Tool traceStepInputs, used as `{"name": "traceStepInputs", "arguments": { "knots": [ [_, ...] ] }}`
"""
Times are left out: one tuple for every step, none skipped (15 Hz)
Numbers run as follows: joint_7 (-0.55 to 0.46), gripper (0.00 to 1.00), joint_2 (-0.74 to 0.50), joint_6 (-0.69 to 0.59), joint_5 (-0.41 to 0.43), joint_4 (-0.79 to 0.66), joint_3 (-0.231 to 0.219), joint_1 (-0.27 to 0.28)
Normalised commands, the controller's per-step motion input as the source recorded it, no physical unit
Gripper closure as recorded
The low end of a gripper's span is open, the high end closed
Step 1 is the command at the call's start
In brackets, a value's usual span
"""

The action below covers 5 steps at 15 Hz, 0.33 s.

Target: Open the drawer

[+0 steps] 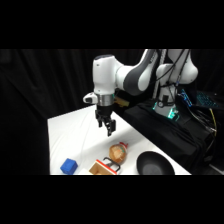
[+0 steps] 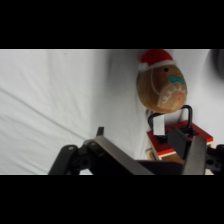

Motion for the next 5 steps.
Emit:
{"name": "traceStepInputs", "arguments": {
  "knots": [
    [-0.1,0.0,-0.4,-0.37,0.036,-0.11,-0.025,0.024],
    [-0.07,0.0,-0.37,-0.34,0.02,-0.1,-0.029,0.039],
    [-0.08,0.0,-0.34,-0.32,0.036,-0.09,-0.024,0.045],
    [-0.05,0.0,-0.32,-0.29,0.035,-0.08,-0.024,0.054],
    [-0.04,0.0,-0.29,-0.27,0.032,-0.06,-0.023,0.059]
  ]
}}
